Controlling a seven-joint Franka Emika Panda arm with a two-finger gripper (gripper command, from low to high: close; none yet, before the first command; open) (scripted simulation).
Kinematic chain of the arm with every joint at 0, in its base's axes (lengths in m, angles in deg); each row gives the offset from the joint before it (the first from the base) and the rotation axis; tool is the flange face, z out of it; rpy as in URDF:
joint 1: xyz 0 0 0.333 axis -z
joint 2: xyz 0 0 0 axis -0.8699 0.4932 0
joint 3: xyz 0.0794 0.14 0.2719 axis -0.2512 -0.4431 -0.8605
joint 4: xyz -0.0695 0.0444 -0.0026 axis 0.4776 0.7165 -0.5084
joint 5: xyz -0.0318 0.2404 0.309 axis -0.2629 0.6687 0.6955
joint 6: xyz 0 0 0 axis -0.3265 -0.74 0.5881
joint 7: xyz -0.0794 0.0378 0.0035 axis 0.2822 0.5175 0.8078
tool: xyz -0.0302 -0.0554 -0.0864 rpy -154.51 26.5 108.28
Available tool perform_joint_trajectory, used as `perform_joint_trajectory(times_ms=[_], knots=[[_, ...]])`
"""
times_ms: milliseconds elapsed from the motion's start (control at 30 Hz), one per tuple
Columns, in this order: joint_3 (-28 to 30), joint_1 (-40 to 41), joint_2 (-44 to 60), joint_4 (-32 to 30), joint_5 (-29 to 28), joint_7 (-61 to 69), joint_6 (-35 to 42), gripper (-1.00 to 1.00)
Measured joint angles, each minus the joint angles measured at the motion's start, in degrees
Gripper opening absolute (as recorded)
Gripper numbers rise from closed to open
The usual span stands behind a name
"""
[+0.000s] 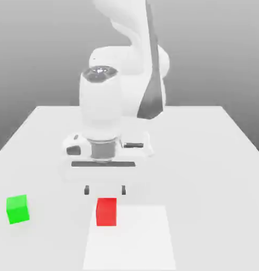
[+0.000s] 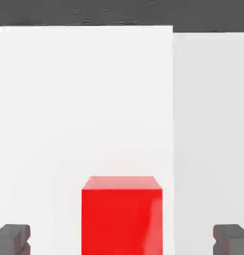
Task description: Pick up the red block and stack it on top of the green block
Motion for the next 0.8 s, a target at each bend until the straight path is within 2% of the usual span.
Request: perform_joint_trajectory(times_ms=[100, 133, 367, 600, 800], knots=[[-2.5, 1.8, 6.3, 0.8, 2.9, 2.1, -5.3, 0.0], [-3.5, 2.6, 8.0, 1.0, 3.6, 2.6, -6.8, -1.0], [-3.8, 3.0, 8.3, 1.1, 3.6, 2.6, -7.1, -1.0], [-1.9, 2.6, -4.6, -0.8, -2.0, -1.4, 4.0, -1.0], [2.5, 8.0, -4.9, 3.0, -1.2, 10.8, 8.4, -1.0]])
